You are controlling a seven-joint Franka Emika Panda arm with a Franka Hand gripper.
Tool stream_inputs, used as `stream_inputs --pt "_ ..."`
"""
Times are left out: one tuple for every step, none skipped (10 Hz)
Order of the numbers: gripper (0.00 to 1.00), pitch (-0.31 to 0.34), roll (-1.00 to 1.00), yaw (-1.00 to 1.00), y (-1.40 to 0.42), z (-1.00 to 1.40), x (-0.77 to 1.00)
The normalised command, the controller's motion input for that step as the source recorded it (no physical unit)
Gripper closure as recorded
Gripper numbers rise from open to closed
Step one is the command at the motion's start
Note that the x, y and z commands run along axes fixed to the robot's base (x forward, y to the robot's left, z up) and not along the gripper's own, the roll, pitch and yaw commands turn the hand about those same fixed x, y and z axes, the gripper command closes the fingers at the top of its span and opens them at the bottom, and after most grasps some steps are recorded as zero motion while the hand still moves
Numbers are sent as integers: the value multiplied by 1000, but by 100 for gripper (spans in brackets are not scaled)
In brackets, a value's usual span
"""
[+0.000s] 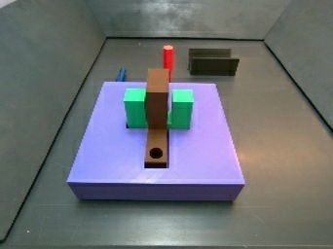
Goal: Pick up the blue object. Move up. Place the blue object on the fixture. Regrasp the blue object. Move to above the board. Insert the blue object.
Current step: Pick up the blue object.
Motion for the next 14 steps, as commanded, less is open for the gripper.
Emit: stream_inputs --pt "0 -11 -57 0 -89 -166 -20" --pt "0 -126 139 109 -954 0 -466" --pt "0 -139 104 106 -986 0 -449" --pt "0 -116 81 94 -1000 -43 -377" --pt "0 -123 14 54 -720 -251 -471" --pt "0 -201 0 129 -509 -357 -829" --pt "0 -169 0 89 -709 -523 -629" --pt "0 -64 14 131 -863 -643 -311" --pt "0 -83 40 86 -711 -686 -414" --pt "0 -103 67 43 -640 -511 -520" --pt "0 -76 87 0 -674 -569 -217" --pt "0 -16 136 -154 -497 -591 -6" --pt "0 0 143 -220 -306 -537 0" --pt "0 0 199 -271 -154 -500 0"
